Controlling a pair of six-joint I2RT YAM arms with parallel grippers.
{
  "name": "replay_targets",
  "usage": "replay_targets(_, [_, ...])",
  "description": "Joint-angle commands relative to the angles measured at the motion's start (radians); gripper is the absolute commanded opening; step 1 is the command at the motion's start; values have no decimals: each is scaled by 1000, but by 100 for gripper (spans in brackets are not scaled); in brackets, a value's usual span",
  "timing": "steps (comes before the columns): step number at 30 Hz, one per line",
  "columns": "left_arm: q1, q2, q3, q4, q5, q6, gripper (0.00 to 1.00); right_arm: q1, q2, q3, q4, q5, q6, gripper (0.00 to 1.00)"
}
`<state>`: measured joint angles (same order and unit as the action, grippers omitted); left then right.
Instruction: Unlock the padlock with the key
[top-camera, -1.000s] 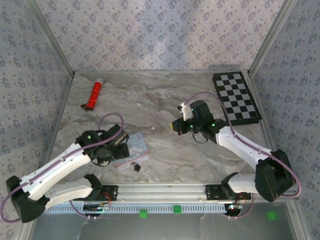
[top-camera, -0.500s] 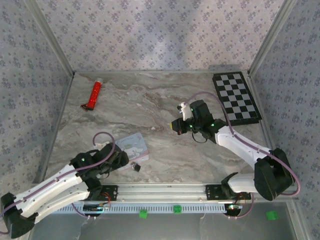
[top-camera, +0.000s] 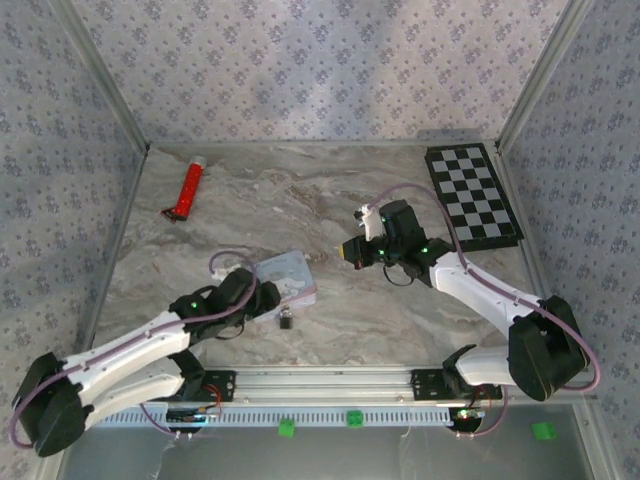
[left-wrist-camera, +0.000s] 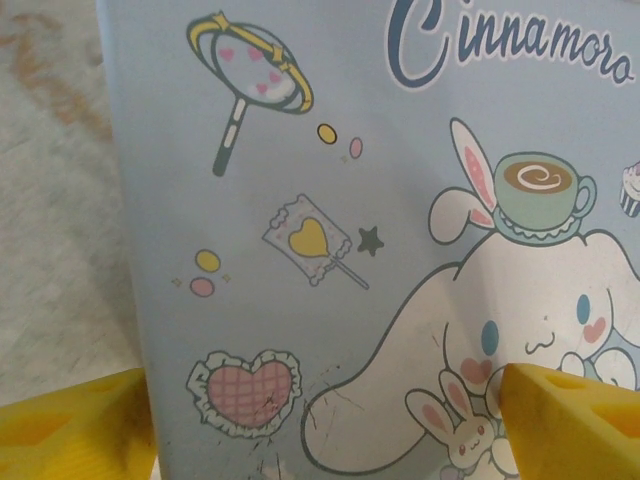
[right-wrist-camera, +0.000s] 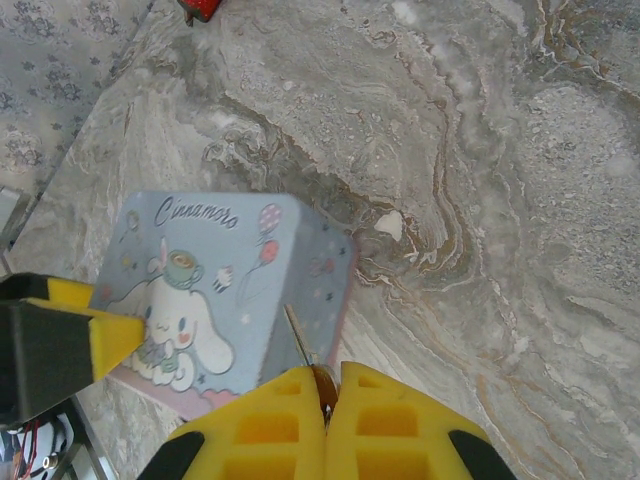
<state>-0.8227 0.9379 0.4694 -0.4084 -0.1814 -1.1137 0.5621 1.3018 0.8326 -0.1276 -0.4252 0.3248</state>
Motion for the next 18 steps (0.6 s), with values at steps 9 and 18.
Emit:
replay_targets(9, [133,454,230,230,95,209,83,7,-39,-33,2,49,47,0])
replay_targets(18, [198,744,538,158,102,376,80,-7,-65,-66,23,51,97,0])
